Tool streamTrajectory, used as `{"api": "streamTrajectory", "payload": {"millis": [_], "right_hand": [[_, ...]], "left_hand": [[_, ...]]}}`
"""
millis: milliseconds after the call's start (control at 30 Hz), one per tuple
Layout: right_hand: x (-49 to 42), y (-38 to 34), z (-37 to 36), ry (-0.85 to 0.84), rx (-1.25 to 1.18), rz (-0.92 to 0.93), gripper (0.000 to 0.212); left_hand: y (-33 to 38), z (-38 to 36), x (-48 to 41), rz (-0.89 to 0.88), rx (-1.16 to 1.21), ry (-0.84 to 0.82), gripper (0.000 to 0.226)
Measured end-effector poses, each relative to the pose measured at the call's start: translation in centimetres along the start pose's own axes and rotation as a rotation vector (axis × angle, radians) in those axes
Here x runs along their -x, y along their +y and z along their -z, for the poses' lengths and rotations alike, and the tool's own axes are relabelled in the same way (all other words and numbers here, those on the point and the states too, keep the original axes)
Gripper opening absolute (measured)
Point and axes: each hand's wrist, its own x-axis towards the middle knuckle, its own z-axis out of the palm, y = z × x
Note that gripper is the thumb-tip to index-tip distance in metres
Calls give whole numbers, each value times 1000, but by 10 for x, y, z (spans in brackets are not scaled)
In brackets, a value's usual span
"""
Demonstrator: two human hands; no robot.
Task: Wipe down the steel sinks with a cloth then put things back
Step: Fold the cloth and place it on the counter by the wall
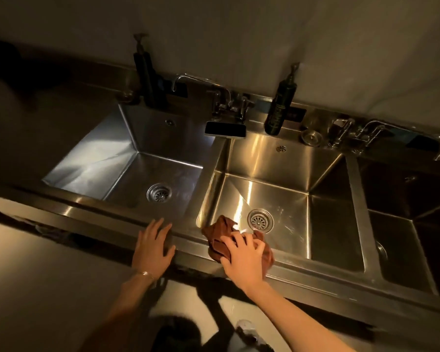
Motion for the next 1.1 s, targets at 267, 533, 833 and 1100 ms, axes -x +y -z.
{"api": "streamTrajectory", "payload": {"millis": [267,533,833,1100], "right_hand": [[-13,-27,-4,-10,45,56,46],[68,82,16,74,115,-727,42],[-24,-85,-18,27,57,-200,47],[-66,-119,-22,-139,53,135,56]], "left_hand": [[-60,28,-19,-139,-24,-38,64],[-71,23,-27,-240,-88,-127,65],[-81,33,-31,-151,-30,-86,68],[-101,54,-31,2,12,-14,63]]}}
